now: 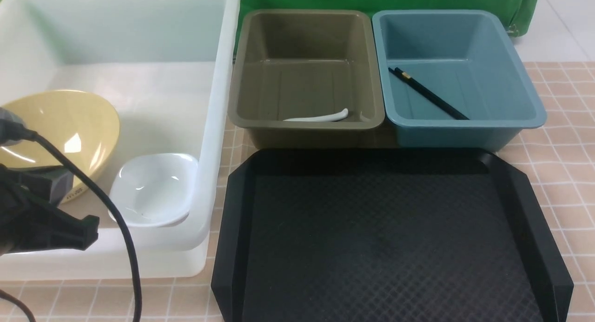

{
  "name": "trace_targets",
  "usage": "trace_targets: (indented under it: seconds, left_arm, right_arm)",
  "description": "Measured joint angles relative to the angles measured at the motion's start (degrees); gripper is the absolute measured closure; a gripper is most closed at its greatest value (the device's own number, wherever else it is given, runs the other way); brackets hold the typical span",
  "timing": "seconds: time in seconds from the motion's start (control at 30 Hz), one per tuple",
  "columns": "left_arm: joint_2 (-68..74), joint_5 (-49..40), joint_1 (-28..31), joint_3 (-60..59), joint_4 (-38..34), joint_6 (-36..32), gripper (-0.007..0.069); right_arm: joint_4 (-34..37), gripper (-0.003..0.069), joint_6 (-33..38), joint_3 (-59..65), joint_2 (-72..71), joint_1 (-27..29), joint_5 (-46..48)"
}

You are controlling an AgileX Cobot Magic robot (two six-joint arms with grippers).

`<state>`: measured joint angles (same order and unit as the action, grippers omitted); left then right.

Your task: On brown table put chopsticks spoon bowls plates into blue grey white boxes.

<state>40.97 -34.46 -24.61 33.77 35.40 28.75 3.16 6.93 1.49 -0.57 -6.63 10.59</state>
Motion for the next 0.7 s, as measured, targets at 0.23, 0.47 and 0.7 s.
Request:
trace_targets:
  seconds: [0.23, 0.47, 0.7]
  left_arm:
    - [0.2, 0.0, 0.0, 0.0, 0.0, 0.0, 0.0631]
    - [0.5, 0.0, 0.0, 0.0, 0.0, 0.0, 0.0631]
    - [0.5, 0.0, 0.0, 0.0, 0.0, 0.0, 0.0631]
  right_arm:
    - [-0.1, 0.061, -3.9, 0.1, -0.1, 6.9, 6.7]
    - [-0.2, 0.061, -4.0, 0.1, -0.1, 7.7, 6.9]
    - [-0.2, 0.0608, -4.0, 0.1, -0.1, 7.7, 6.9]
